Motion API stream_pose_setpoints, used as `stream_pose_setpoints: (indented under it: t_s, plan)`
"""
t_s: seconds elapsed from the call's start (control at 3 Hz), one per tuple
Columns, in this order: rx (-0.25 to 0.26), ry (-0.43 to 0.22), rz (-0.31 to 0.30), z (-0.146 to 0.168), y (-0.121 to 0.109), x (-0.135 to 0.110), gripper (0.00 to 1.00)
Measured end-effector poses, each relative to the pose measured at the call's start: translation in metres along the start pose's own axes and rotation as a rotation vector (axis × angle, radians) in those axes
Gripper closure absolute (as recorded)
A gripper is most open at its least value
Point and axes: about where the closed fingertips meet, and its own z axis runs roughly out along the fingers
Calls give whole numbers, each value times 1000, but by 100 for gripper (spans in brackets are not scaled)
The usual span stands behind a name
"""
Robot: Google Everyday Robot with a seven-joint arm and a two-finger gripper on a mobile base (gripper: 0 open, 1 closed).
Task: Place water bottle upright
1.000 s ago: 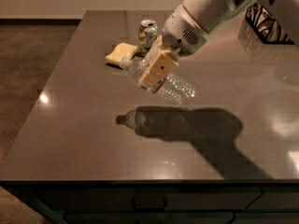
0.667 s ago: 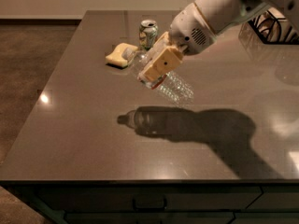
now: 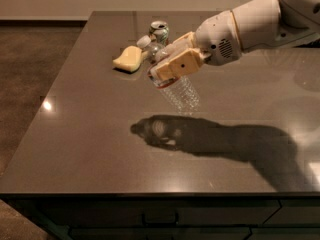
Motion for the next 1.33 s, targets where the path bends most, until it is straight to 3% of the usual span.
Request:
stream_pose_setpoints:
  t_s: [0.67, 1.33]
  plan:
    - [67, -163, 45, -6, -6, 3, 100]
    - [100, -268, 85, -2, -12, 14, 100]
